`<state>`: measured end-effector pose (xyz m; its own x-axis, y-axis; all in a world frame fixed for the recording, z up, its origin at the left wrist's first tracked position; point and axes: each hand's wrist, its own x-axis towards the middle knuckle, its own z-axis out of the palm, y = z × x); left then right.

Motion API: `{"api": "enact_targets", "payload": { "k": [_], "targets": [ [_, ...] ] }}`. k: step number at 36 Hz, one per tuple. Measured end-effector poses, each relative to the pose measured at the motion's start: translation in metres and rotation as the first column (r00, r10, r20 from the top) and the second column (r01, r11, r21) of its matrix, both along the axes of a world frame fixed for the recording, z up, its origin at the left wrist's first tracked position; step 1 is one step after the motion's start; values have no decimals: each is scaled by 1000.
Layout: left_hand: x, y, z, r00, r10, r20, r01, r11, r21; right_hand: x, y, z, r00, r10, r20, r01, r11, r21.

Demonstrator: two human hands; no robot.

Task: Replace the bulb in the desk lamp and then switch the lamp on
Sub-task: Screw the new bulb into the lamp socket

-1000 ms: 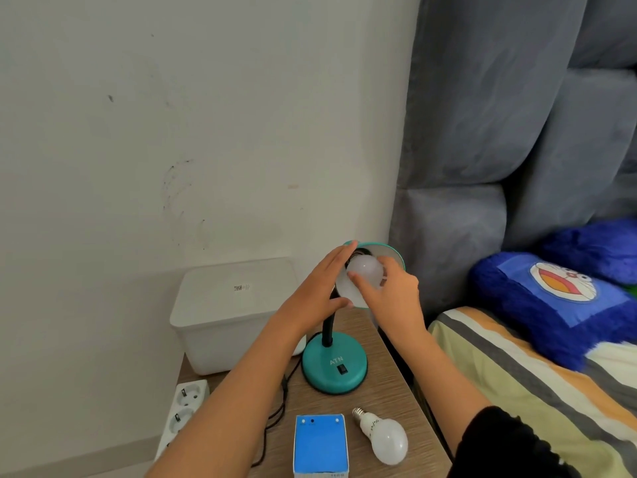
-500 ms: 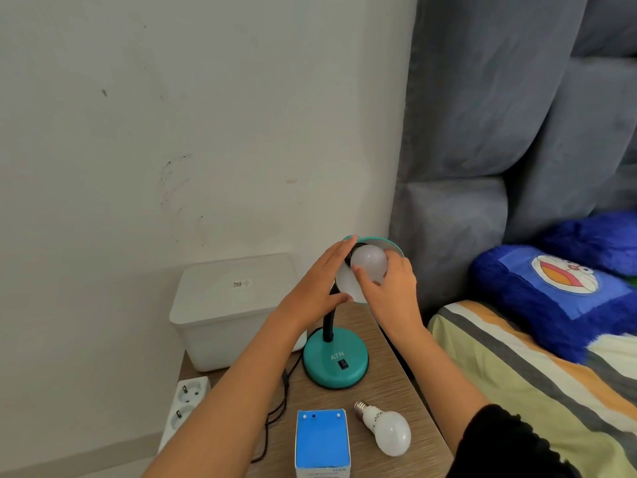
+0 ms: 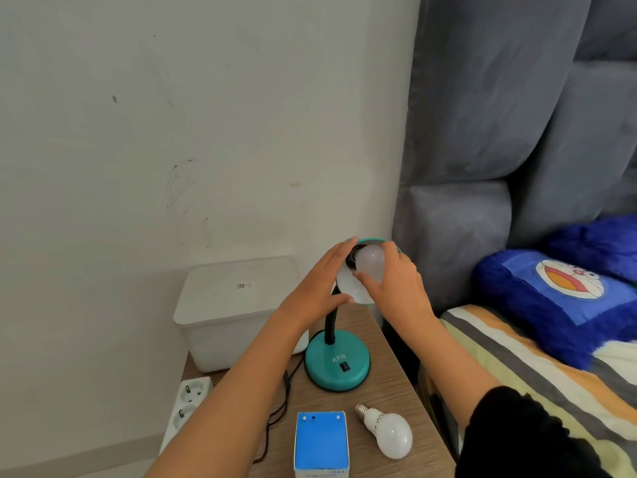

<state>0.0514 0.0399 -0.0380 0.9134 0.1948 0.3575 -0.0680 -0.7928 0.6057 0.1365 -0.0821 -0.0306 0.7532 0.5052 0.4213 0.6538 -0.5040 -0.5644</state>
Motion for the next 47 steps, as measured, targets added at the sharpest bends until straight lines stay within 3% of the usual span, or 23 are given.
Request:
{"api": "enact_targets", "payload": {
  "k": [7,12,16,18,23,26,28,30,35,37,41,42,45,47],
  "targets": [
    [3,0,-2,1000,-11,11,11,1000,5,-1,2,-6,999,49,19,-48,997,-56],
    [-1,1,-5,1000,-1,21,1,1000,4,-2,3,-6,992,-11,-122,22,996,85],
    [-1,1,-4,1000,-13,28,12,1000,8,-6,3,-10,995,96,35,-96,995,21],
    [-1,1,-4,1000,-8,23,7,1000,14,-5,5,-13,995,78,67,-77,997,-11],
    [-2,0,-2,1000,6,12,-7,1000,21,-2,8,-6,966,28,-257,37,969,244],
    [0,-1,-1,1000,-2,4,2,1000,13,-4,6,-6,982,86,-165,-47,973,227],
    [1,-1,-1,1000,-6,5,6,1000,5,-4,5,-9,992,119,-42,-113,985,129],
    [1,0,-1,1000,1,3,-1,1000,4,1,5,-13,994,111,-14,-110,991,77],
    [4,-1,-3,1000,7,-1,-7,1000,11,5,7,-4,952,46,-302,38,963,268],
    [5,-2,-4,1000,4,5,-4,1000,9,3,5,-5,971,58,-233,-7,977,215],
    [5,1,-4,1000,7,12,-7,1000,-4,0,3,-15,995,80,54,-83,995,49],
    [5,1,-5,1000,10,15,-9,1000,-3,1,3,-16,998,58,18,-59,995,83],
    [5,2,-6,1000,15,18,-15,1000,14,5,7,-10,943,39,-330,55,962,269],
    [5,2,-6,1000,11,17,-11,1000,14,4,8,-8,906,69,-418,63,954,294]
  ]
}}
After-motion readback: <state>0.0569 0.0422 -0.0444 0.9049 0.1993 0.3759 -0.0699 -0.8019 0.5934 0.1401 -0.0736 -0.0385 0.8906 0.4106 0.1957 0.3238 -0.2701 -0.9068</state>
